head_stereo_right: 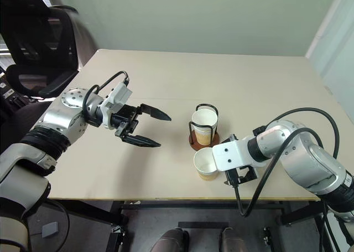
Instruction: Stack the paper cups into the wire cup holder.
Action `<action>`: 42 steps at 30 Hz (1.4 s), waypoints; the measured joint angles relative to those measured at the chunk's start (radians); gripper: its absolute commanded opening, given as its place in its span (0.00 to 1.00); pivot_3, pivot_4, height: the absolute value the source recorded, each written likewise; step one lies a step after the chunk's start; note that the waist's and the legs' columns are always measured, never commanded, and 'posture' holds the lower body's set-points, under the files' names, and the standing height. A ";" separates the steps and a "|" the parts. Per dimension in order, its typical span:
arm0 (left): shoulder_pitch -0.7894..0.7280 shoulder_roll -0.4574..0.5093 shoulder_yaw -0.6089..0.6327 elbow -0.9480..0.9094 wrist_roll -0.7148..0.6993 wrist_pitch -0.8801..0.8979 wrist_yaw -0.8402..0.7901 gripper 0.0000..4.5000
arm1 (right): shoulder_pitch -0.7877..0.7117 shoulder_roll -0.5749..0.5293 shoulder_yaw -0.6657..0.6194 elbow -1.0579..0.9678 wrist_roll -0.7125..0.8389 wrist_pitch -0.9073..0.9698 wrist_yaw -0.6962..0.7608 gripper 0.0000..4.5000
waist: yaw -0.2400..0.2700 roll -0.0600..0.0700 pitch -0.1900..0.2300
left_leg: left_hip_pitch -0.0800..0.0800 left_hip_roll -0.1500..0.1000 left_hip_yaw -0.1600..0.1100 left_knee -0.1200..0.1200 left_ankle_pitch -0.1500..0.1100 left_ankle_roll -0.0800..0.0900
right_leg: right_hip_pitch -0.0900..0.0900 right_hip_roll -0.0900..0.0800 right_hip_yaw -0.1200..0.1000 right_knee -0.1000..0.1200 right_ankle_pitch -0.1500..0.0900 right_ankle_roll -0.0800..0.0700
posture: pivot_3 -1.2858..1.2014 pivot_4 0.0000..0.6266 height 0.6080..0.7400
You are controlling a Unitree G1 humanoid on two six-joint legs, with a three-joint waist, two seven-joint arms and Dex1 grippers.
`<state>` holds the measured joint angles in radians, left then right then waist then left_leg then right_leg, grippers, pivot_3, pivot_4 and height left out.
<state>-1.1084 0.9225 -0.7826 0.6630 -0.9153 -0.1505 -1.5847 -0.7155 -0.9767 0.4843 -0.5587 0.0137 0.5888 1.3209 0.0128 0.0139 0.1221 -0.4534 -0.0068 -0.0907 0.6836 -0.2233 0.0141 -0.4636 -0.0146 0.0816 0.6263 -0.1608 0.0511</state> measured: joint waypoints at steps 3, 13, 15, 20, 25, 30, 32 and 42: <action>0.003 0.000 0.002 0.000 0.001 0.000 0.000 1.00 | -0.001 0.001 0.003 0.006 -0.007 -0.016 0.013 0.99 | 0.000 0.000 0.000 | 0.000 0.000 0.000 0.000 0.000 0.000 | 0.000 0.000 0.000 0.000 0.000 0.000 | 0.52 0.24 1.00; 0.019 0.000 0.027 0.000 0.005 0.000 0.000 1.00 | -0.032 0.057 0.048 0.080 -0.080 -0.090 0.044 0.99 | -0.002 0.000 0.000 | 0.000 0.000 0.000 0.000 0.000 0.000 | 0.000 0.000 0.000 0.000 0.000 0.000 | 0.52 0.24 1.00; 0.023 -0.001 0.027 0.000 0.006 0.000 0.000 1.00 | -0.038 0.069 0.054 0.088 -0.090 -0.100 0.051 0.99 | -0.002 0.000 0.000 | 0.000 0.000 0.000 0.000 0.000 0.000 | 0.000 0.000 0.000 0.000 0.000 0.000 | 0.52 0.24 1.00; 0.025 -0.001 0.027 0.000 0.007 0.001 0.000 1.00 | -0.038 0.084 0.058 0.099 -0.098 -0.120 0.079 0.71 | -0.001 0.000 0.000 | 0.000 0.000 0.000 0.000 0.000 0.000 | 0.000 0.000 0.000 0.000 0.000 -0.001 | 0.52 0.24 1.00; 0.025 -0.001 0.027 0.000 0.010 0.000 0.000 1.00 | -0.038 0.080 0.058 0.106 -0.108 -0.152 0.116 0.30 | -0.001 0.000 0.000 | 0.000 0.000 0.000 -0.001 0.000 0.000 | 0.000 0.000 0.000 0.000 0.000 -0.001 | 0.52 0.24 1.00; 0.025 -0.001 0.027 0.001 0.018 -0.001 0.000 1.00 | -0.040 0.072 0.058 0.119 -0.117 -0.188 0.150 0.01 | -0.002 0.000 0.000 | 0.000 0.000 0.000 -0.001 0.000 -0.001 | 0.000 0.000 0.000 0.000 0.000 -0.001 | 0.52 0.24 1.00; 0.025 -0.001 0.027 0.001 0.022 -0.002 0.000 1.00 | -0.041 0.072 0.058 0.120 -0.118 -0.194 0.157 0.01 | -0.001 0.000 0.000 | 0.000 0.000 0.000 -0.001 0.000 -0.001 | 0.000 0.000 0.000 0.000 0.000 -0.001 | 0.52 0.24 1.00; 0.024 -0.007 0.027 0.032 0.047 -0.008 0.000 1.00 | -0.043 0.008 0.026 0.153 -0.106 -0.231 0.213 0.01 | -0.001 0.000 0.000 | 0.000 0.000 -0.001 -0.001 0.000 -0.001 | 0.000 0.000 0.000 0.000 0.000 -0.001 | 0.52 0.24 1.00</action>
<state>-1.0845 0.9158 -0.7555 0.6955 -0.8682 -0.1588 -1.5847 -0.7583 -0.9691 0.5105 -0.4053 -0.0921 0.3581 1.5340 0.0121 0.0138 0.1221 -0.4535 -0.0067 -0.0913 0.6828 -0.2238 0.0134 -0.4637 -0.0147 0.0814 0.6262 -0.1612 0.0499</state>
